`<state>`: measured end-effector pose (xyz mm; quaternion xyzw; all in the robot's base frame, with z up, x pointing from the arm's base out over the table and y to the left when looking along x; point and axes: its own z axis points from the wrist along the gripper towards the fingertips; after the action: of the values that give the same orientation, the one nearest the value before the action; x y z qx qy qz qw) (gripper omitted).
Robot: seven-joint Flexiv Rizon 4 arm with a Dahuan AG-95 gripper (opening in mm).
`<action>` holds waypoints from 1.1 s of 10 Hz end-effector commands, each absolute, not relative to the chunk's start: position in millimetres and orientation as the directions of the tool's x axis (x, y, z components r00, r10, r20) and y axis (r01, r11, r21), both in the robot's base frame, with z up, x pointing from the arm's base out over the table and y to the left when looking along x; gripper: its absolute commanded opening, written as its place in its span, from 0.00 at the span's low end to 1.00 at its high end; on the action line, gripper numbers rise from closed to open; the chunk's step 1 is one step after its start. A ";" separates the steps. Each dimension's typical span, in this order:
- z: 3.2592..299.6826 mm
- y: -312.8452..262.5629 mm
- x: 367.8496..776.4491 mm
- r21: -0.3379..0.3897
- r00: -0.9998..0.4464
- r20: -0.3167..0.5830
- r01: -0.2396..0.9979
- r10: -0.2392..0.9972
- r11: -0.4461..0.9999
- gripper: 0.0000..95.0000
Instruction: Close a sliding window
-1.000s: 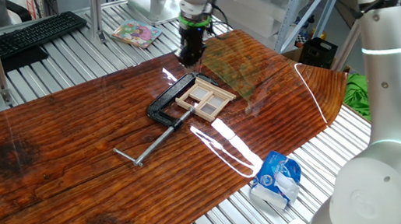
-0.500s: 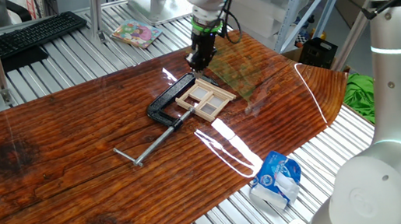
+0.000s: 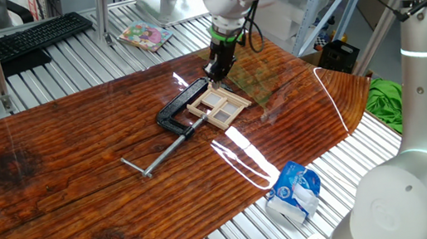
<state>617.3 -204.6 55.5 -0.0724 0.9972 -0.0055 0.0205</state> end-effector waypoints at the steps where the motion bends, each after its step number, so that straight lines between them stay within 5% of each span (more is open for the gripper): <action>1: 49.9 -205.8 616.5 -0.012 -0.988 -0.052 -0.143 -0.143 0.990 0.00; 11: 29.7 -201.3 618.0 0.006 -0.987 -0.072 -0.142 -0.141 0.990 0.00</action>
<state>619.0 -199.5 29.0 -0.0706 0.9968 0.0047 0.0365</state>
